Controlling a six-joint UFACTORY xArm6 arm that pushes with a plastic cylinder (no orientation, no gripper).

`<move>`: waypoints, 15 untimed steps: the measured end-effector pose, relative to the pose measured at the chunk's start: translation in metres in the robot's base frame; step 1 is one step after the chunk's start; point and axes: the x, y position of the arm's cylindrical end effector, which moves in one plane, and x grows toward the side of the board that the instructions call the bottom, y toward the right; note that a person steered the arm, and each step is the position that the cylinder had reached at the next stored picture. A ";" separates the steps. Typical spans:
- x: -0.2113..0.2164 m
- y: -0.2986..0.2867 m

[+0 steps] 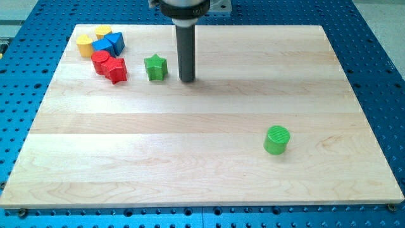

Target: Push the green circle into the green star

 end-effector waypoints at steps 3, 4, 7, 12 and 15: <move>0.083 0.079; 0.102 0.152; 0.205 0.155; 0.037 0.123; -0.005 0.104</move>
